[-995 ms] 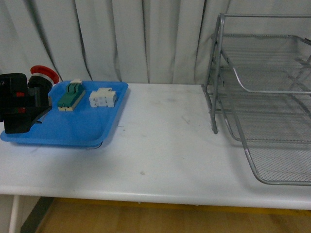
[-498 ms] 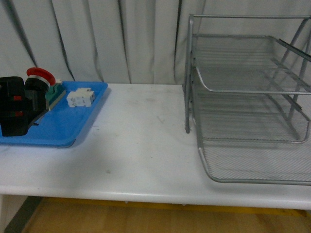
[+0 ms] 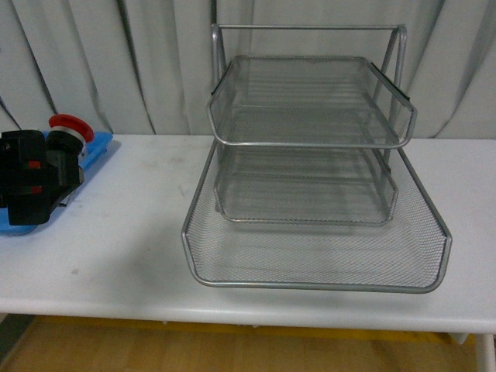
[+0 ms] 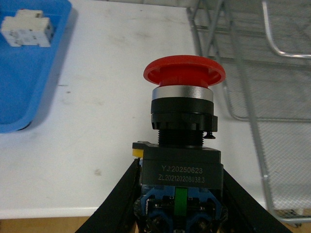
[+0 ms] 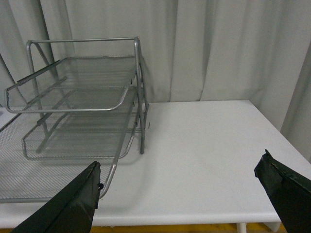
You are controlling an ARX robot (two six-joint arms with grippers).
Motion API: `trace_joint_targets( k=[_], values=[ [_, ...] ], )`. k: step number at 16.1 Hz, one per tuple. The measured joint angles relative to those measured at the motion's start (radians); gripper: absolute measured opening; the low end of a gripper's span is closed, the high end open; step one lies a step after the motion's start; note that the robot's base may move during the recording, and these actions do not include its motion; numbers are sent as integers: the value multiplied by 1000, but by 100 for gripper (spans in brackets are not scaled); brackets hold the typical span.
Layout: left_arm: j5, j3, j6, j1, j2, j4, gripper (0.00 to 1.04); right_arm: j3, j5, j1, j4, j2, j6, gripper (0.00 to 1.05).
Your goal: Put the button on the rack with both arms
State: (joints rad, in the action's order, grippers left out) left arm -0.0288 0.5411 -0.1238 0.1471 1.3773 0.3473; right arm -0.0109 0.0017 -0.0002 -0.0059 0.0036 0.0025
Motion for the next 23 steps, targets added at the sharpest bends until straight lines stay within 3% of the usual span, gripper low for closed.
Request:
trace_joint_targets(
  k=[3,6,8,11,18,23],
  values=[
    [-15,104,-10,19,59,-9,36,0,-1,0,2,0,0,98],
    [-18,252,-8,174,147,-9,36,0,-1,0,3,0,0,98],
    [36,264,-6,278,191,-13,36,0,-1,0,2,0,0,98],
    [40,259,1,353,247,-2,36,0,-1,0,3,0,0,98],
    [54,325,6,405,362,-32,36,0,-1,0,2,0,0,98],
    [39,511,27,445,547,-120,36,0,-1,0,2,0,0,98]
  ],
)
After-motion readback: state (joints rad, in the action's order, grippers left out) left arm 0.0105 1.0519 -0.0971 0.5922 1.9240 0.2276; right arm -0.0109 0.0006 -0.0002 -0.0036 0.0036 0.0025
